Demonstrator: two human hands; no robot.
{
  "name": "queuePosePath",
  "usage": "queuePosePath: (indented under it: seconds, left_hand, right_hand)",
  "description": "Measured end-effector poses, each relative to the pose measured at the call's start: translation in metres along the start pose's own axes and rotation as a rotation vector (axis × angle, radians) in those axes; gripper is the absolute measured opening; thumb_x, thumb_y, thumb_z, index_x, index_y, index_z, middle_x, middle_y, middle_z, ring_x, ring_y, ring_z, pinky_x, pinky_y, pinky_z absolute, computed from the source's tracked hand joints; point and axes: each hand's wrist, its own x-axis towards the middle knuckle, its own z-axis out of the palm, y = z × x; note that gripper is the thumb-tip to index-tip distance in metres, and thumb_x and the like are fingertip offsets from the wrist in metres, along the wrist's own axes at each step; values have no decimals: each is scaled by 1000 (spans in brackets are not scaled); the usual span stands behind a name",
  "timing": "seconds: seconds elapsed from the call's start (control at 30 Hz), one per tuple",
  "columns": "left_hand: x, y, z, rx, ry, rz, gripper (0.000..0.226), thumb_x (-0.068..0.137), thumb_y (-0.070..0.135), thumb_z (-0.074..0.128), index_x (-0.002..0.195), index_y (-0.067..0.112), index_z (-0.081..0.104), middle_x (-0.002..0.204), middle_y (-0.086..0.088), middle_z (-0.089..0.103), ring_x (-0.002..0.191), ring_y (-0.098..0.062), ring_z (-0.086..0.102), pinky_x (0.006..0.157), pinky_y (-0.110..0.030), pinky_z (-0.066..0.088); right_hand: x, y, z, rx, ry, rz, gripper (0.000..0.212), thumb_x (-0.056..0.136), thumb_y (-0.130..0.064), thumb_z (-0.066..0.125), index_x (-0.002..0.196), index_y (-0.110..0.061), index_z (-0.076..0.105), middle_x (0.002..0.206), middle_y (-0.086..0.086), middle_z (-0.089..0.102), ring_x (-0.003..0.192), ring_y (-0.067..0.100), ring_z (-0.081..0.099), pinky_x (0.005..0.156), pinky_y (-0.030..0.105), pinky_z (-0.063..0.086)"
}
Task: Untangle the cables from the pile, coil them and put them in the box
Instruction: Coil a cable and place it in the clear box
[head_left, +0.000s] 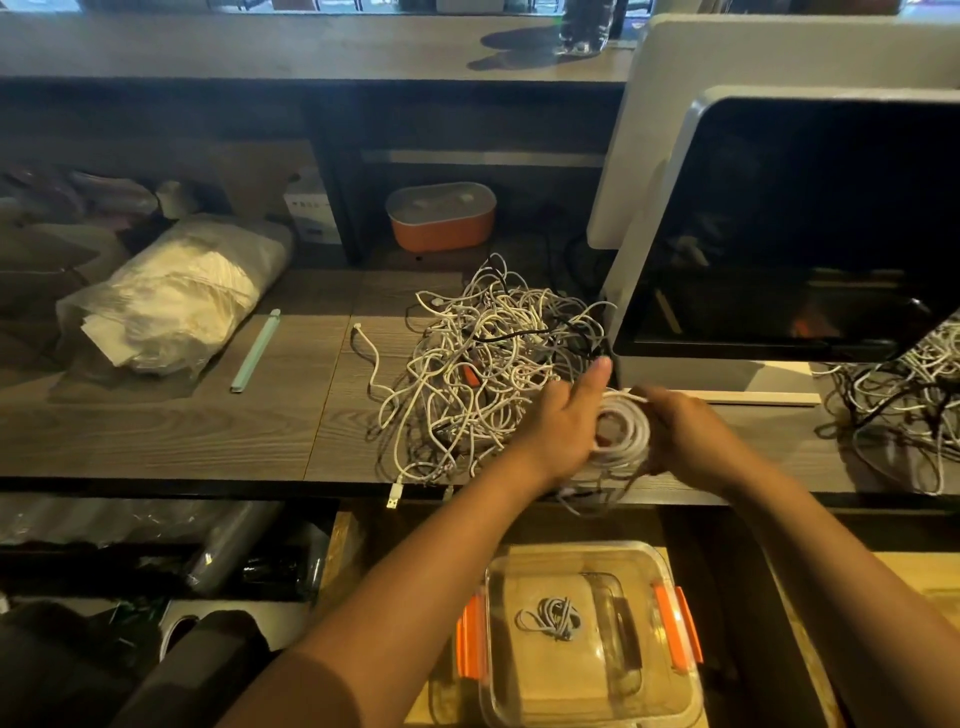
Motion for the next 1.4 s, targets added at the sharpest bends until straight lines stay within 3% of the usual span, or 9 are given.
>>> queuePosePath:
  seconds: [0.27, 0.37, 0.6, 0.7, 0.8, 1.03, 1.17, 1.3, 1.4]
  left_hand:
    - [34, -9, 9, 334, 593, 92, 62, 102, 40, 26, 52, 13, 51, 51, -2, 50, 47, -17, 49, 42, -25, 24]
    - [39, -18, 1, 435, 663, 234, 62, 101, 37, 30, 61, 2, 63, 60, -14, 61, 52, -20, 48, 45, -28, 22]
    - [41, -30, -11, 684, 462, 90, 61, 103, 40, 20, 81, 5, 65, 74, -10, 62, 65, -25, 52, 57, -29, 30]
    - [48, -43, -7, 320, 409, -222, 55, 102, 42, 24, 70, 9, 54, 70, -5, 57, 66, -24, 51, 56, -29, 34]
    - [53, -49, -6, -181, 465, -491, 52, 101, 43, 26, 95, 6, 61, 103, -10, 67, 92, -28, 63, 76, -30, 47]
    - [34, -43, 2, 435, 331, -170, 58, 102, 42, 23, 64, 12, 53, 59, -2, 49, 53, -17, 47, 48, -25, 35]
    - [13, -42, 15, 408, 170, -38, 50, 101, 39, 32, 71, 10, 60, 73, -12, 64, 68, -28, 62, 65, -39, 54]
    - [-1, -28, 30, 167, 114, 204, 66, 84, 64, 15, 51, 16, 47, 54, -8, 55, 52, -23, 53, 55, -35, 41]
    - [-4, -14, 28, 57, 182, 219, 62, 93, 53, 22, 50, 17, 49, 50, 0, 52, 48, -18, 51, 50, -33, 38]
  right_hand:
    - [-10, -48, 53, -224, -12, -124, 14, 96, -13, 42, 98, -9, 56, 91, 15, 64, 72, 27, 54, 57, 29, 37]
    - [-10, -50, 48, -248, 7, -124, 23, 94, -14, 43, 112, -15, 58, 99, 11, 66, 85, 28, 61, 69, 33, 51]
    - [-16, -51, 33, -369, 69, -234, 24, 98, -18, 40, 118, -18, 54, 82, 2, 61, 76, 18, 61, 72, 32, 54]
    - [-16, -53, 35, -381, 54, -302, 23, 97, -15, 39, 112, -16, 57, 77, 1, 57, 74, 19, 59, 69, 31, 52]
    - [-17, -55, 39, -409, 69, -355, 18, 97, -15, 38, 100, -16, 56, 72, -3, 49, 68, 17, 55, 65, 28, 47]
    - [-9, -47, 11, -389, 136, -248, 27, 98, -21, 40, 116, -25, 59, 76, -3, 61, 62, 8, 58, 60, 24, 52]
    - [5, -36, -17, -485, 275, -142, 22, 99, -23, 40, 117, -25, 53, 86, 0, 64, 66, 13, 57, 59, 28, 50]
    - [14, -29, -17, -337, 154, -149, 15, 94, -16, 50, 106, -23, 55, 97, 1, 64, 84, 20, 61, 72, 37, 53]
    - [10, -33, -9, -143, 48, -207, 10, 90, -23, 61, 88, -23, 52, 83, -3, 59, 79, 20, 60, 72, 37, 53]
